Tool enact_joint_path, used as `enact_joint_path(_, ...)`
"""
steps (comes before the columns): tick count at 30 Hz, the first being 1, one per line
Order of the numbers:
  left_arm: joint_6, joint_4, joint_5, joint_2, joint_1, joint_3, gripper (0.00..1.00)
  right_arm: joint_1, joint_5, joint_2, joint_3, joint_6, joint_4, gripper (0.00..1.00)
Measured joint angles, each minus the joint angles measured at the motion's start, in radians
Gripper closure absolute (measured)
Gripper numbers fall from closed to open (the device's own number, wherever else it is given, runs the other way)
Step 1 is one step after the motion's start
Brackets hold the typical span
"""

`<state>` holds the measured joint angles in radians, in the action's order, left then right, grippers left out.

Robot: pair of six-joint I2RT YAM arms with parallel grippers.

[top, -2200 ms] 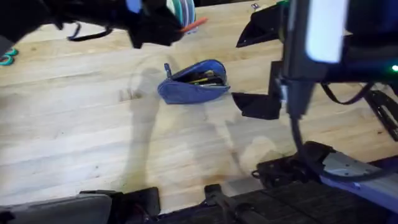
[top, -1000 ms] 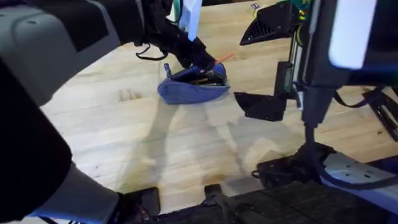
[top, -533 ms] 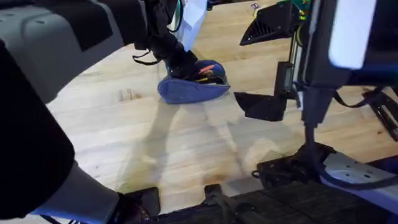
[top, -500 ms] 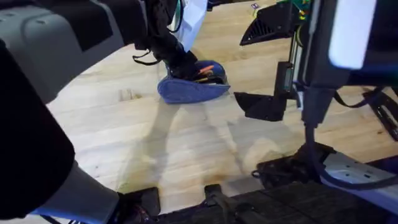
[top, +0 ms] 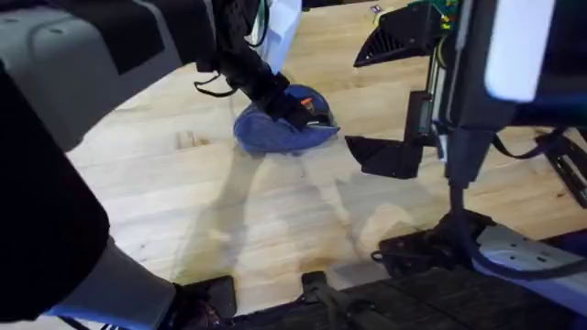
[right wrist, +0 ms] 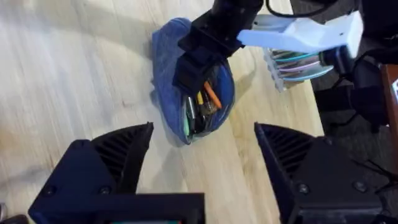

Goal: Unzip the bag, pick up the pens from the table one at a time and place them inside, then zip the bag closed.

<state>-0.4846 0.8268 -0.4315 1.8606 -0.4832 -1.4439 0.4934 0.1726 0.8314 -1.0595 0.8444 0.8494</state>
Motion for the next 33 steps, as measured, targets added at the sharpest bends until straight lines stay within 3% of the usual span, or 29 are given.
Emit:
enact_joint_path(8,0.033,0.017,-0.096,-0.015,0.04,-0.055,0.007,0.0,0.0,0.0,0.0,0.0,0.0,0.004)
enact_joint_path(19,0.031,0.025,-0.111,-0.178,0.222,-0.063,0.007,0.0,0.0,0.0,0.0,0.0,0.0,0.003)
enact_joint_path(27,-0.154,0.13,-0.152,-0.271,0.322,-0.064,0.007,0.0,0.0,0.0,0.0,0.0,0.012,0.003)
enact_joint_path(28,-0.236,0.185,-0.157,-0.296,0.353,-0.064,0.007,0.0,0.0,0.016,0.0,-0.026,0.004,0.003)
enact_joint_path(33,-0.315,0.219,-0.159,-0.302,0.397,-0.065,0.007,0.0,0.0,0.091,0.0,-0.157,-0.051,0.005)
